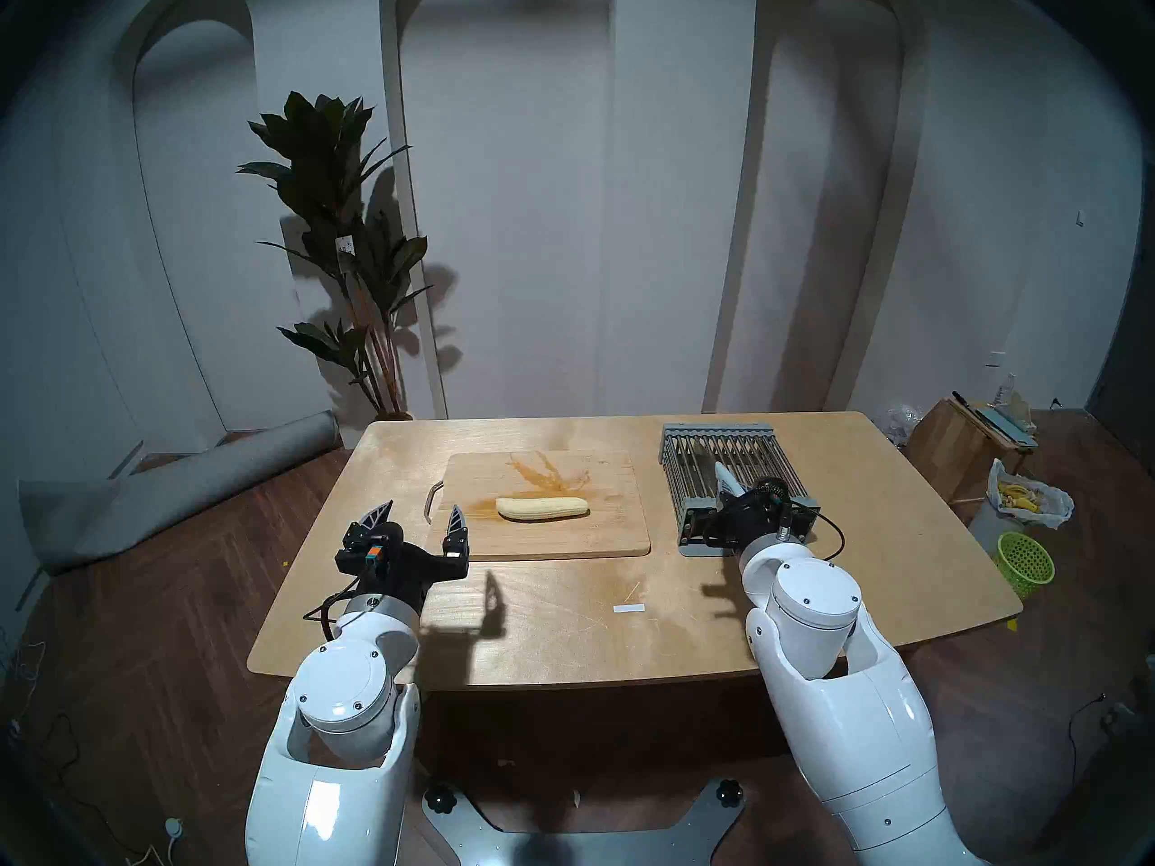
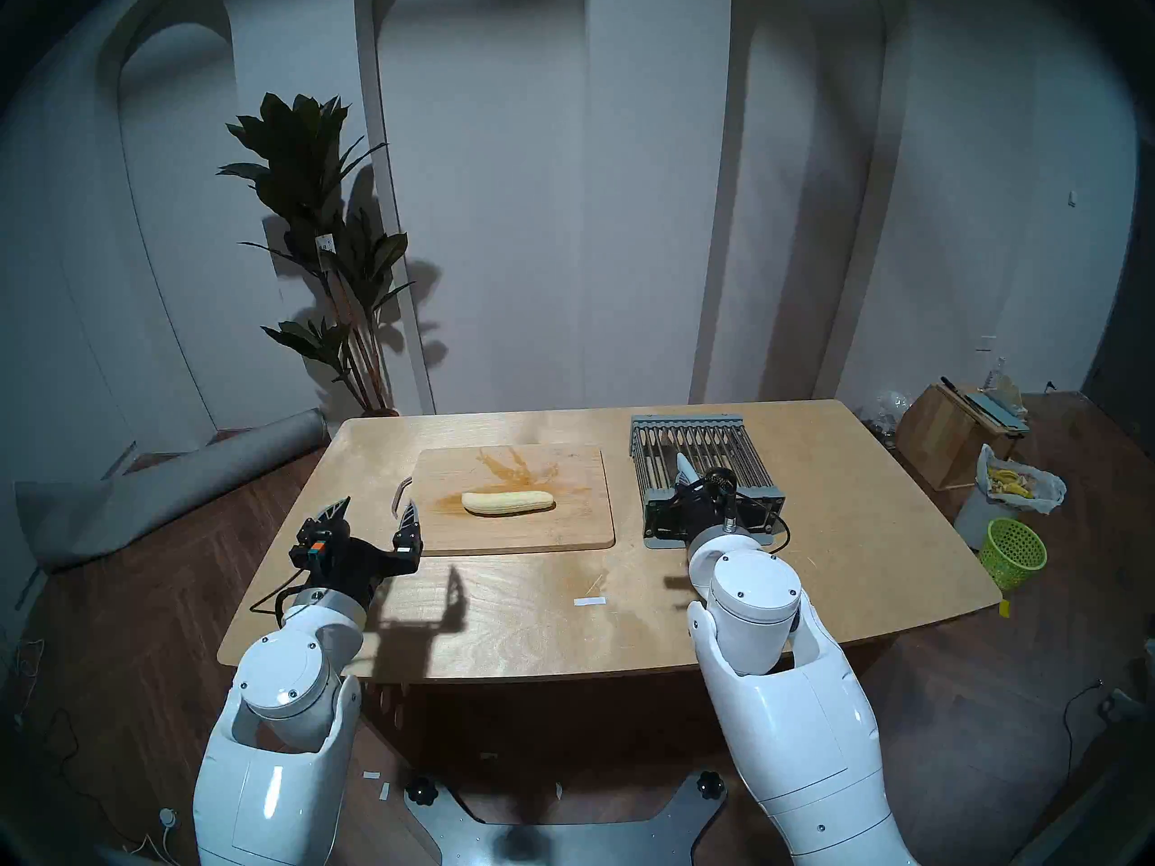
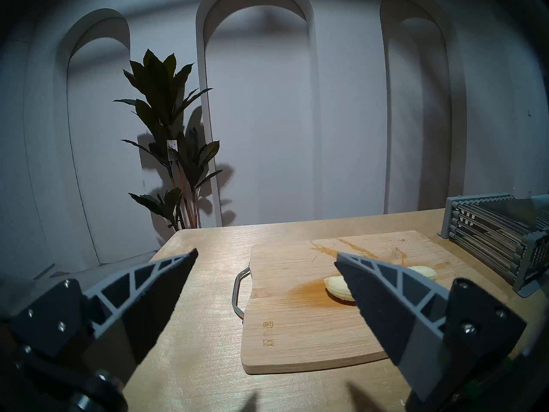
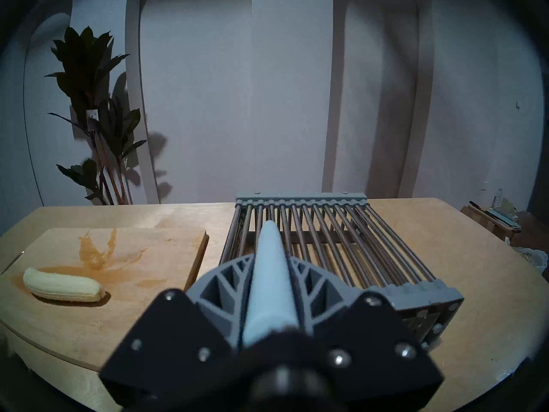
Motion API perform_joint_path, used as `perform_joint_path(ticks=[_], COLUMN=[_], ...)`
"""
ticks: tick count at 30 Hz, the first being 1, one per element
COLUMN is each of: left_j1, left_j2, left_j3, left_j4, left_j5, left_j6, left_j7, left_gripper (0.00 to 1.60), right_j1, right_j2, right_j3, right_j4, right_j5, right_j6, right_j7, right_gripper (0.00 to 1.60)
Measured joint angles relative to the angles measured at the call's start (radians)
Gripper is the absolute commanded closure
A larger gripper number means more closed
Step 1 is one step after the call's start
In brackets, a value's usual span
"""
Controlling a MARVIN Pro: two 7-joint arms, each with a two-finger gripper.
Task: Cut the banana into four pieces on the cutting board
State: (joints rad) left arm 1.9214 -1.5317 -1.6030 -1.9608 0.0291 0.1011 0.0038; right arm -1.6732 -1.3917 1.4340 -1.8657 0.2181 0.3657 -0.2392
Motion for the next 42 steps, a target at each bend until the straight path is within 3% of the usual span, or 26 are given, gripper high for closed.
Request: perform_joint_path(ticks=[14, 27, 34, 42], left_j1=[0.000, 0.000, 0.000, 0.000], left_j2=[0.000, 0.000, 0.000, 0.000], left_j3=[0.000, 0.000, 0.000, 0.000], left_j4=[0.000, 0.000, 0.000, 0.000], left_j5=[0.000, 0.000, 0.000, 0.000], left_j6=[0.000, 0.000, 0.000, 0.000], left_j7=[0.000, 0.000, 0.000, 0.000], left_gripper=[0.00, 0.00, 0.00, 0.00], right_j1=[-0.028, -0.029, -0.022, 0.008], right_j2=[0.002, 0.036, 0.081, 0.138], right_j3=[0.039, 0.036, 0.004, -0.021], right_j4=[-0.104, -0.186, -0.180, -0.081], right_j5=[0.047, 0.070, 0.049, 0.038], right_j6=[0.069, 0.100, 0.025, -0.089], right_j7=[-0.006, 0.045, 0.124, 0.269], right_gripper=[1.60, 1.60, 1.60, 1.60])
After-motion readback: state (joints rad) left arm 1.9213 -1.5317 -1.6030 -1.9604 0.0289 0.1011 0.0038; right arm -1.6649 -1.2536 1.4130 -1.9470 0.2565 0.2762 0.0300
